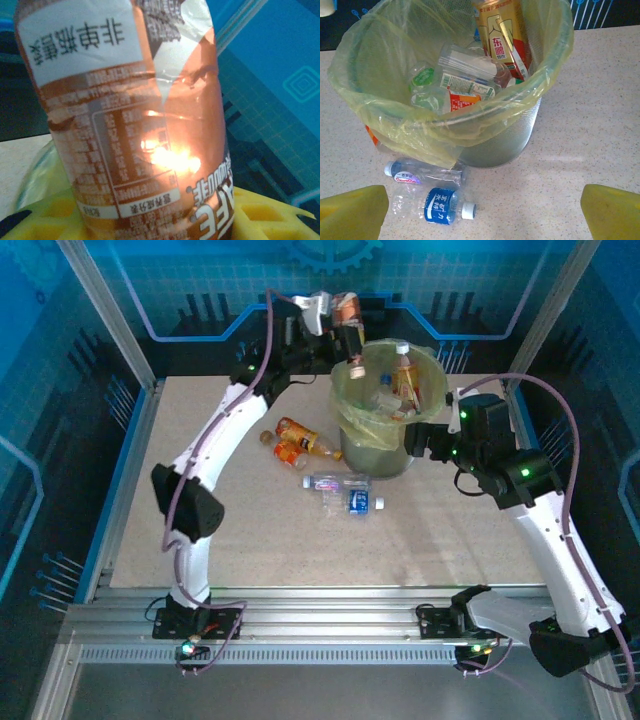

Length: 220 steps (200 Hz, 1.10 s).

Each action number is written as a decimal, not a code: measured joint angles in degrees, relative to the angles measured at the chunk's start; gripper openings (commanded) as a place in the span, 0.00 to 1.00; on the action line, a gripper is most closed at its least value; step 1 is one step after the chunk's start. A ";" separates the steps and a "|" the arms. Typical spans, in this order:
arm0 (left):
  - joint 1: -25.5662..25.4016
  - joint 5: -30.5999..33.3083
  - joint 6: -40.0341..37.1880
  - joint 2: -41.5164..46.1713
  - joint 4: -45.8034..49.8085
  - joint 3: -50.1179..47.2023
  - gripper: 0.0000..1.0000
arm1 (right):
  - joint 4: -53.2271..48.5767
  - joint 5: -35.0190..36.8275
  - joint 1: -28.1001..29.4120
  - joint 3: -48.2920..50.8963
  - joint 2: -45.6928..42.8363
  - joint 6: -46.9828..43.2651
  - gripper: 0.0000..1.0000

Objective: Put the plastic bottles in the bin

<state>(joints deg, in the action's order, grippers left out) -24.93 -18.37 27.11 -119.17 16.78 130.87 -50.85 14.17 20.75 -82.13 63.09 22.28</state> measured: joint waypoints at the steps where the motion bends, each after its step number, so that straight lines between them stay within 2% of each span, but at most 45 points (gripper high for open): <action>1: 0.00 -0.31 0.00 -0.48 0.26 0.68 0.42 | 0.00 0.02 0.00 0.02 0.00 0.02 1.00; 32: -0.11 -5.49 -0.09 -7.72 3.21 9.05 0.44 | 0.07 1.09 0.00 0.74 -0.22 0.24 1.00; 94: -0.24 -11.98 -0.31 -13.18 4.26 10.58 0.55 | 0.52 3.80 -0.02 2.80 -1.16 1.03 1.00; 155: -0.70 -12.96 -2.86 -14.71 6.75 10.86 0.83 | 0.74 4.09 -0.02 3.32 -1.49 1.51 1.00; 220: -1.03 -10.23 -4.68 -13.40 8.46 10.34 0.91 | 0.76 4.07 -0.02 3.39 -1.46 1.95 1.00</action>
<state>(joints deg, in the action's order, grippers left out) -25.96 -28.60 22.44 -132.57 25.23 141.21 -50.09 18.24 20.73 -78.74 61.63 24.23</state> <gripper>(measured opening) 0.893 0.995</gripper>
